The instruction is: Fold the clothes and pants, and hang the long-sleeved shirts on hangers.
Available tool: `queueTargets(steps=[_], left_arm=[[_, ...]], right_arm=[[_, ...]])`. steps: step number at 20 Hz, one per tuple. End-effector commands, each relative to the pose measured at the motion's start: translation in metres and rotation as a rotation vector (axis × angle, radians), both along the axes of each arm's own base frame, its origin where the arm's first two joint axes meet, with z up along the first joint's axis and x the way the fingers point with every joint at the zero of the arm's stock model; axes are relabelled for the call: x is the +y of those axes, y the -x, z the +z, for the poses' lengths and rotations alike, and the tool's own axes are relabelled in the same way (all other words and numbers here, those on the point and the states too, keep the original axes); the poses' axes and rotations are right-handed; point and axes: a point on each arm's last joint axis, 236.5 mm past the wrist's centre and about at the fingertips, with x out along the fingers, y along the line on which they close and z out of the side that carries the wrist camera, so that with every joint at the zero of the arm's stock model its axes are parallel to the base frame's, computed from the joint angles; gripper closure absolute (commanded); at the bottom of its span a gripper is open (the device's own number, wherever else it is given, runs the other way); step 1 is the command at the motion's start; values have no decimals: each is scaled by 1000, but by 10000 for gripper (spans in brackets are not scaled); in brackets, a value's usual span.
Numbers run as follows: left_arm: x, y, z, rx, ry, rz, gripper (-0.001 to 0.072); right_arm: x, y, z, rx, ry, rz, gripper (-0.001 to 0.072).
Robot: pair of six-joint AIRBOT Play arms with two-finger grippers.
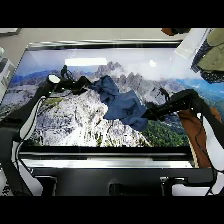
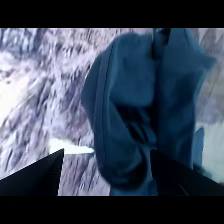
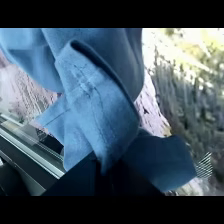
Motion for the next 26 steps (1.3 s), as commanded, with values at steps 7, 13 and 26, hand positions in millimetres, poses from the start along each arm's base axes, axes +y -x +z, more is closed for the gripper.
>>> queueTargets(steps=[7,13,26], left_arm=[[-11,-13,6,1,106,41,692],[67,-8,147,-217,-3,46,696],[139,226,444,-598,-355,216,693]], right_arm=[[-2,-3,7,-24,10,-9,679],[-68,-25,89,-415,383,-18,681],[-93,93,378,-1250,503,-415,679]])
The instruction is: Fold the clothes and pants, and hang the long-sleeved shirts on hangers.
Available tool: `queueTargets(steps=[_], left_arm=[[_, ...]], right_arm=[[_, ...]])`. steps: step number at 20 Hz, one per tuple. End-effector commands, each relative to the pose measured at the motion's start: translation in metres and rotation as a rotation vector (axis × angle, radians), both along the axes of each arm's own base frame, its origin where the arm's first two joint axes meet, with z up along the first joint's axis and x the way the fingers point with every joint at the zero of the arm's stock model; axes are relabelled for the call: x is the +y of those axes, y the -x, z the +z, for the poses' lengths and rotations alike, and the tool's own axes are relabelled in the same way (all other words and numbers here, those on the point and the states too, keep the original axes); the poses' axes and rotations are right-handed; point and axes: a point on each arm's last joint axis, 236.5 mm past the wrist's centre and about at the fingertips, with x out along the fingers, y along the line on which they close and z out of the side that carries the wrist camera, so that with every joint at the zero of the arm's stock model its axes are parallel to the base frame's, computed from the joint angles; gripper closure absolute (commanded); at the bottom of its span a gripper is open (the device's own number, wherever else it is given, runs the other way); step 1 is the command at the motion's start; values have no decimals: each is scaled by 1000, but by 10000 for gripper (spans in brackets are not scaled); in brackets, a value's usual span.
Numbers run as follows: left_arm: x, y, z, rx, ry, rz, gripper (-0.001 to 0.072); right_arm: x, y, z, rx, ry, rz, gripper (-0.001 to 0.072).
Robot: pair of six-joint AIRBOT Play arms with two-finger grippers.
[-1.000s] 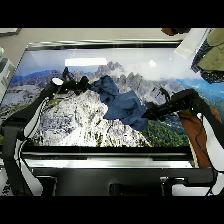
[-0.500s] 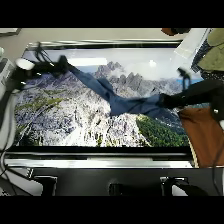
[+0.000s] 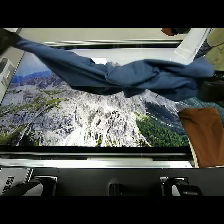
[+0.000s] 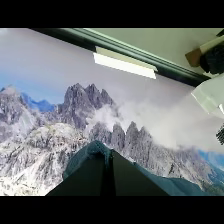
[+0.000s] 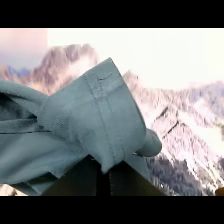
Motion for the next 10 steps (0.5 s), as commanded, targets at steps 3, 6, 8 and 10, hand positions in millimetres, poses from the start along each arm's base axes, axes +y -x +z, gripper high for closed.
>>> queueTargets(steps=[3,6,8,10], left_arm=[[5,92,20,71,9,51,693],[-3,81,-20,191,2,22,693],[-15,60,-75,331,-2,-13,693],[-32,41,-148,500,-11,-54,692]], right_arm=[[1,58,51,-145,-161,-80,679],[8,42,10,59,-295,-107,679],[18,17,-43,303,-358,-106,679],[29,-12,-104,552,-399,-90,679]])
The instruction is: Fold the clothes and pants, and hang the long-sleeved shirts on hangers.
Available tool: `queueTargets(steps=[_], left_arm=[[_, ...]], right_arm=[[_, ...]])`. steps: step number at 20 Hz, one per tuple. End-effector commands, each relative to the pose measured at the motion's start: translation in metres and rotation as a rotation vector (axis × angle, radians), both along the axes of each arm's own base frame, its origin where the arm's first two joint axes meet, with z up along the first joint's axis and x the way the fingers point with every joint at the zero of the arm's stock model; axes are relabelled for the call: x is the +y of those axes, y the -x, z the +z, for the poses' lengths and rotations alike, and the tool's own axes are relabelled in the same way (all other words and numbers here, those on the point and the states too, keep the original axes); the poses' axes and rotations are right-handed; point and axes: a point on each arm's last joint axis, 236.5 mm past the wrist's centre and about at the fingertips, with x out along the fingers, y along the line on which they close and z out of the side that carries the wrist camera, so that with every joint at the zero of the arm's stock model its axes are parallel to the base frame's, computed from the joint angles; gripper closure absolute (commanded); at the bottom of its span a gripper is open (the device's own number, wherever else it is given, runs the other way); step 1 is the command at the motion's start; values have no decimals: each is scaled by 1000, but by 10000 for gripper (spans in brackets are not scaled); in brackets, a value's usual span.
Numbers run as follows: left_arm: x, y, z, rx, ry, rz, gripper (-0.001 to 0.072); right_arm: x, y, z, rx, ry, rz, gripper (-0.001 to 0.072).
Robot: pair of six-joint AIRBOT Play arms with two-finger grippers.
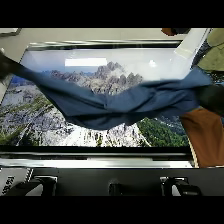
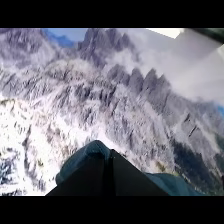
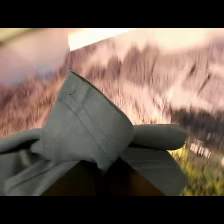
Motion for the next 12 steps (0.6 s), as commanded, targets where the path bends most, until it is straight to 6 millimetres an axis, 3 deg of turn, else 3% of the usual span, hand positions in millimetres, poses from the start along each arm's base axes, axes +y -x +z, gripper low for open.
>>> queueTargets(steps=[1,4,7,9,12], left_arm=[[-26,-21,-113,263,-4,-56,692],[-40,-56,-217,409,9,-36,692],[-53,-98,-290,458,97,21,692],[-58,-118,-321,462,171,72,691],[-63,-129,-341,471,224,109,692]], right_arm=[[17,-35,-97,397,-135,37,679],[9,-87,-193,616,-181,-10,679],[8,-132,-272,701,-277,-103,679],[9,-155,-300,704,-370,-181,679],[4,-181,-311,641,-426,-250,679]])
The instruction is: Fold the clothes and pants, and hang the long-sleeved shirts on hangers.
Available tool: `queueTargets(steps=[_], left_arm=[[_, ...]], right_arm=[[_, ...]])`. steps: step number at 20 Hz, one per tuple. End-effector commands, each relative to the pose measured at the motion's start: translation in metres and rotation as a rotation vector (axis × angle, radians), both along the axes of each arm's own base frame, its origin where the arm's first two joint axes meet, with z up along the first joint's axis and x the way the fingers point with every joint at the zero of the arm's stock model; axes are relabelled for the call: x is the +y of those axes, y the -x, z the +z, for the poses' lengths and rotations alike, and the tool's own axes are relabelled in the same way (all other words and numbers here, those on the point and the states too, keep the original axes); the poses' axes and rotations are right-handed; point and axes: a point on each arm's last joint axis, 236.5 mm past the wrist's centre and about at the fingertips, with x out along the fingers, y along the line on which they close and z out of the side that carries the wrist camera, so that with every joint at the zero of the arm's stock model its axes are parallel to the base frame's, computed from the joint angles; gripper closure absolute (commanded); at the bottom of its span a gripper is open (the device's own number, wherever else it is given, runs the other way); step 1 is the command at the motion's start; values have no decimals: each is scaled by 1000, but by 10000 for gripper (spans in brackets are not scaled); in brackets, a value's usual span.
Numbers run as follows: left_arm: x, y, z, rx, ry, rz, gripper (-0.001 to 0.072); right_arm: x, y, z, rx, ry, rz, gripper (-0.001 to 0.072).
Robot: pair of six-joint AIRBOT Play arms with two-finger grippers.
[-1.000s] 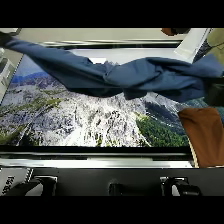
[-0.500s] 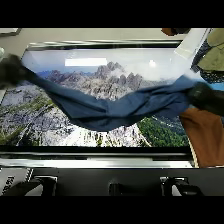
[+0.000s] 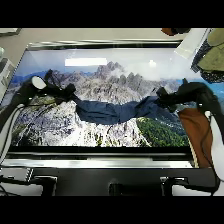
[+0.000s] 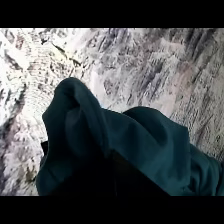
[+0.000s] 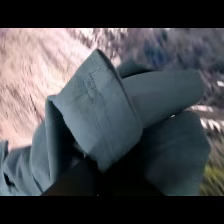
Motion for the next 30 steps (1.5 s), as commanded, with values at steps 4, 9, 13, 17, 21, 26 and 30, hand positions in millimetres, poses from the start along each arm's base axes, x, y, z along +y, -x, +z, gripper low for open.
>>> queueTargets(steps=[4,9,13,17,21,26,30], left_arm=[[-6,-18,-31,3,52,68,692],[-8,-12,-29,16,48,32,691],[-10,-4,-31,40,46,5,691],[-10,-4,-31,37,44,1,691],[-10,-4,-31,38,44,1,691],[-9,-4,-32,37,41,0,691],[-7,-4,-31,40,42,4,691]], right_arm=[[-9,-26,-27,-19,-13,-98,373],[-82,10,-5,35,34,-109,239],[-133,46,-15,111,-17,-103,207],[-98,39,-31,89,-160,21,206],[-66,21,-54,72,-195,68,212],[-36,7,-74,59,-164,101,288],[-39,0,-71,31,-128,94,679]])
